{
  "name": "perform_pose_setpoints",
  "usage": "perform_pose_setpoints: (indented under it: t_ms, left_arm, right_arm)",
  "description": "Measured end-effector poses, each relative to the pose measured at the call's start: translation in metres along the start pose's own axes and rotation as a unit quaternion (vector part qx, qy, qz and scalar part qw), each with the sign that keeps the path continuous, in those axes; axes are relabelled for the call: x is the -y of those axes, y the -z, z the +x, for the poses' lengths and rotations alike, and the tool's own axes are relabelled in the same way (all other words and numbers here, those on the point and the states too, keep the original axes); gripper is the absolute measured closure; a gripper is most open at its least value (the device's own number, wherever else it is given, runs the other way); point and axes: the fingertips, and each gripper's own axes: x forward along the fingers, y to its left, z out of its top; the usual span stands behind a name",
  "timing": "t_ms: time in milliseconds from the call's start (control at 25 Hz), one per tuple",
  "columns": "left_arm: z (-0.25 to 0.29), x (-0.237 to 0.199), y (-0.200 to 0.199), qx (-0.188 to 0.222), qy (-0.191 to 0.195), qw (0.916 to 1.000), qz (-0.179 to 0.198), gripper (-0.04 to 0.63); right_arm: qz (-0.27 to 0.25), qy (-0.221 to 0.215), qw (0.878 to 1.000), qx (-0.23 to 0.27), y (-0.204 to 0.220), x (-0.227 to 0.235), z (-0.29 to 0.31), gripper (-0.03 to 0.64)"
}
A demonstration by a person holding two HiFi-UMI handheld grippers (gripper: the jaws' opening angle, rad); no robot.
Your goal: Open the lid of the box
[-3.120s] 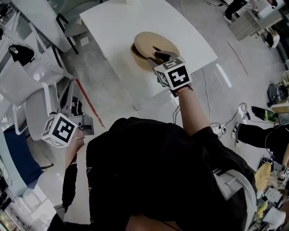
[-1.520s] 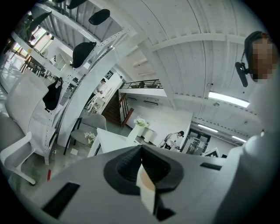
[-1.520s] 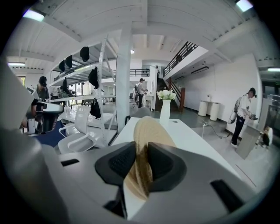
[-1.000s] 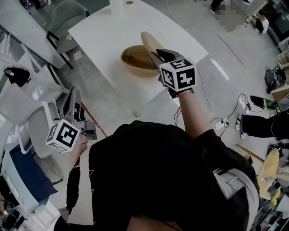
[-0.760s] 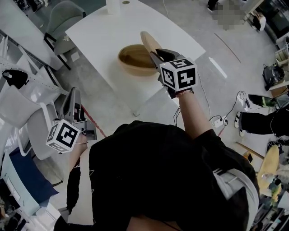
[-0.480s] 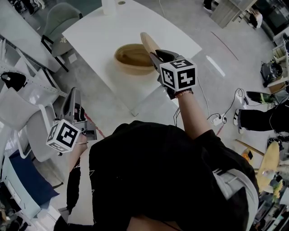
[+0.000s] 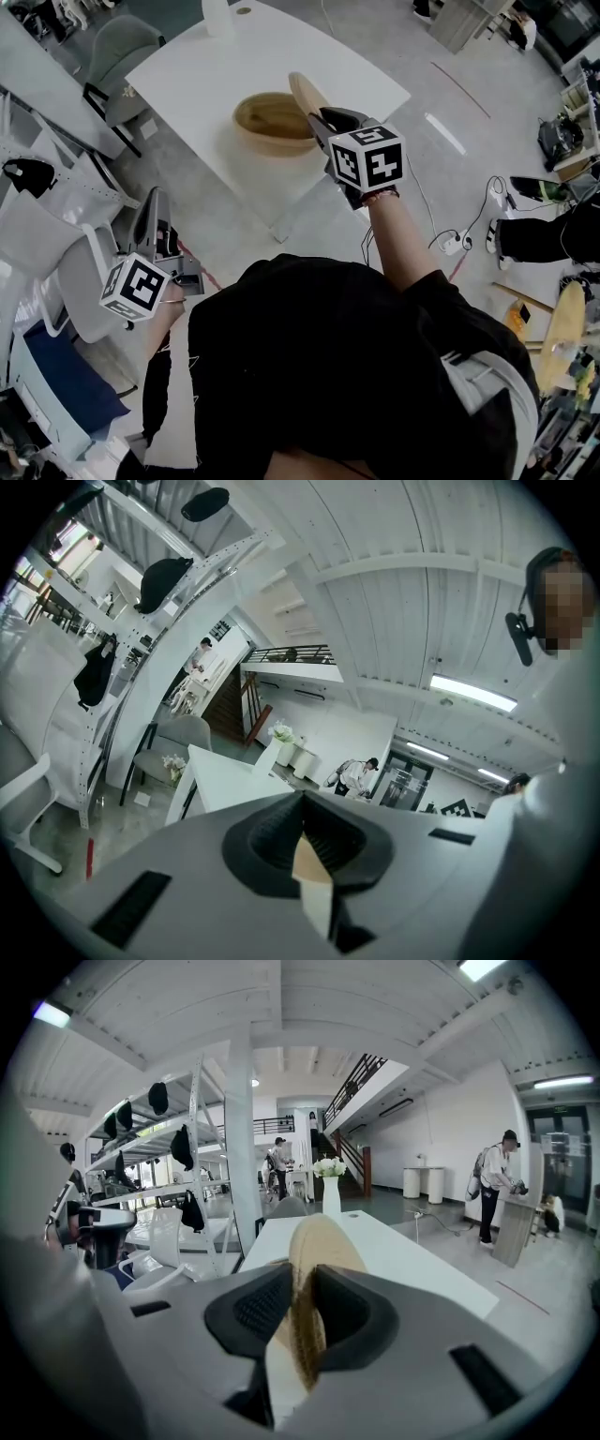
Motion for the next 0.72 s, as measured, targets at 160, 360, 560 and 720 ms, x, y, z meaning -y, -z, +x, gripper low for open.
perform_pose_setpoints:
  t_ms: [160, 360, 560, 720]
  left_arm:
    - [-0.003, 0.002, 0.003, -0.002, 0.005, 1.0000, -0.002, 0.586]
    - [-0.010, 0.002, 0.005, -0.005, 0.007, 1.0000, -0.005, 0.586]
    - [-0.013, 0.004, 0.000, -0.010, 0.022, 0.9997, 0.004, 0.586]
    - [-0.019, 0.004, -0.006, -0.013, 0.035, 0.9992, 0.010, 0.586]
  right_arm:
    - [0.003, 0.007, 1.000, 0.003, 0.001, 0.000, -0.006, 0.532]
    - [0.016, 0.016, 1.000, 0.005, 0.005, 0.001, -0.015, 0.532]
    - [0.026, 0.030, 0.999, 0.012, 0.007, -0.004, -0.025, 0.532]
    - [0.044, 0.040, 0.998, 0.016, 0.011, -0.007, -0.037, 0.532]
